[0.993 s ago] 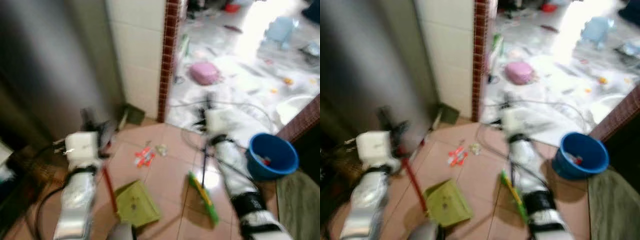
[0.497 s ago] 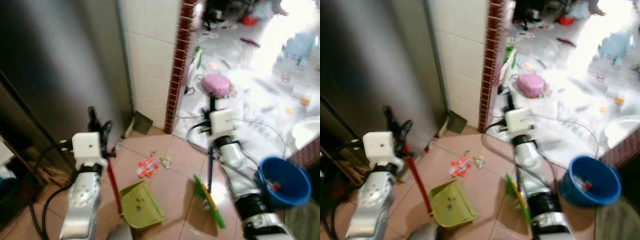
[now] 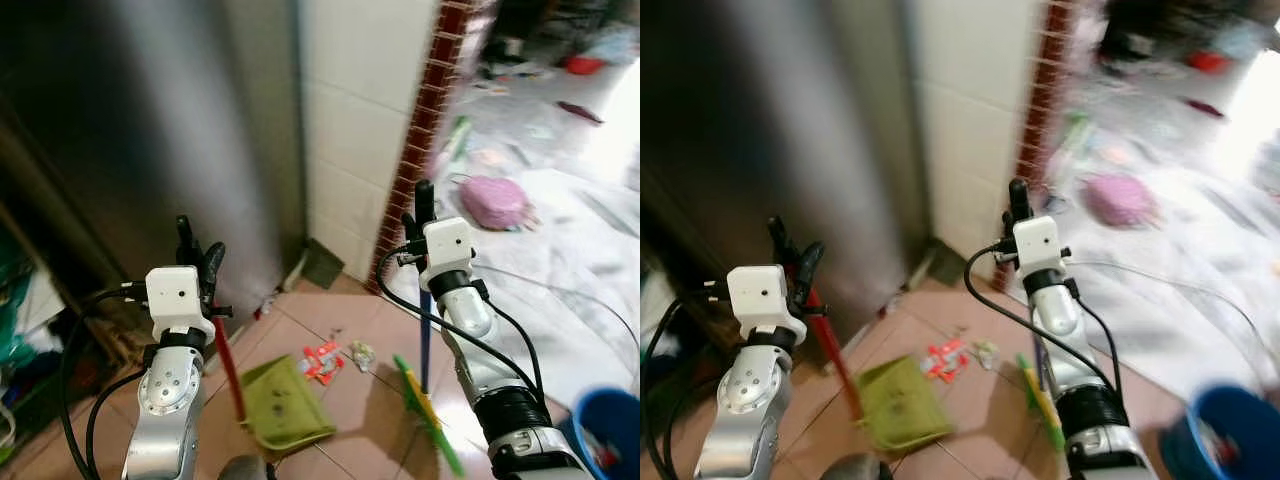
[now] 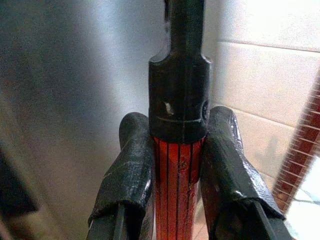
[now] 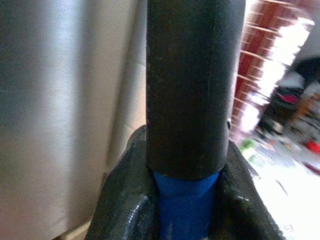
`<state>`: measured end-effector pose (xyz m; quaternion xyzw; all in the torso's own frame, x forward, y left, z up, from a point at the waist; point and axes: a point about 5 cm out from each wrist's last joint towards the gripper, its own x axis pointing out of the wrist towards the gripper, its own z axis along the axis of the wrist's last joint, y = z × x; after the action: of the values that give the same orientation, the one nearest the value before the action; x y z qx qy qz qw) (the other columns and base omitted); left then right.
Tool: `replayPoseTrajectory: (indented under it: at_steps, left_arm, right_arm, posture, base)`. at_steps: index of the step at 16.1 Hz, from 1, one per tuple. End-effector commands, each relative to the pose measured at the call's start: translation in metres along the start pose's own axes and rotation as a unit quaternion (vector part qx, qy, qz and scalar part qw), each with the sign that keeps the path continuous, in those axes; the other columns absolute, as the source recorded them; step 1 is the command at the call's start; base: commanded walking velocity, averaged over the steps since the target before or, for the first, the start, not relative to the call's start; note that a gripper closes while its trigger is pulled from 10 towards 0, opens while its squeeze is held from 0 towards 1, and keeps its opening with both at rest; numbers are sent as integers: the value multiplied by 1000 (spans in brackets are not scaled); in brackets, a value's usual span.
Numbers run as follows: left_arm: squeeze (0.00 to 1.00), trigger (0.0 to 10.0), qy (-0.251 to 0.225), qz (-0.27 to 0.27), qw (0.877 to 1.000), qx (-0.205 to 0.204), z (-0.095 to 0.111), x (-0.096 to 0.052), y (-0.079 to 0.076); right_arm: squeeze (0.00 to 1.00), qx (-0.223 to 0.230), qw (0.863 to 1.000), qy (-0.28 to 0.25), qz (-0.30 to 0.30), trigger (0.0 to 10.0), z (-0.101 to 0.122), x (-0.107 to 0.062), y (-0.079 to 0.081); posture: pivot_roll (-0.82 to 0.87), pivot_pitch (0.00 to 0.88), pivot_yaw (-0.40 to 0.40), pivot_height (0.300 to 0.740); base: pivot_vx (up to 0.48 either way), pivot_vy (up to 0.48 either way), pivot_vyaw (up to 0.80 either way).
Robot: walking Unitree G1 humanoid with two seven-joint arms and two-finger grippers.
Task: Sweep floor
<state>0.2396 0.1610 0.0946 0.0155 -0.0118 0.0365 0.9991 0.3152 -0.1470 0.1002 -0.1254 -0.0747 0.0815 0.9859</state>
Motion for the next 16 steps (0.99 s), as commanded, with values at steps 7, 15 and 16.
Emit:
replayPoseTrajectory:
  at_steps: [7, 15, 16]
  left_arm:
    - [0, 10000, -34, 30, 999, 20, 13, 3, 9]
    - [0, 10000, -44, 64, 996, 32, 19, 8, 14]
    - [0, 10000, -45, 65, 996, 33, 19, 9, 15]
  right_arm:
    - [0, -10, 999, -43, 3, 10000, 18, 10, 6]
    - [0, -13, 998, -50, 35, 10000, 23, 16, 18]
    - [0, -13, 998, -51, 36, 10000, 24, 17, 18]
  posture:
    - [33, 0, -32, 740]
    - [63, 0, -107, 740]
    - [63, 0, -107, 740]
  base:
    - [206, 0, 204]
    - [0, 0, 0]
    - [0, 0, 0]
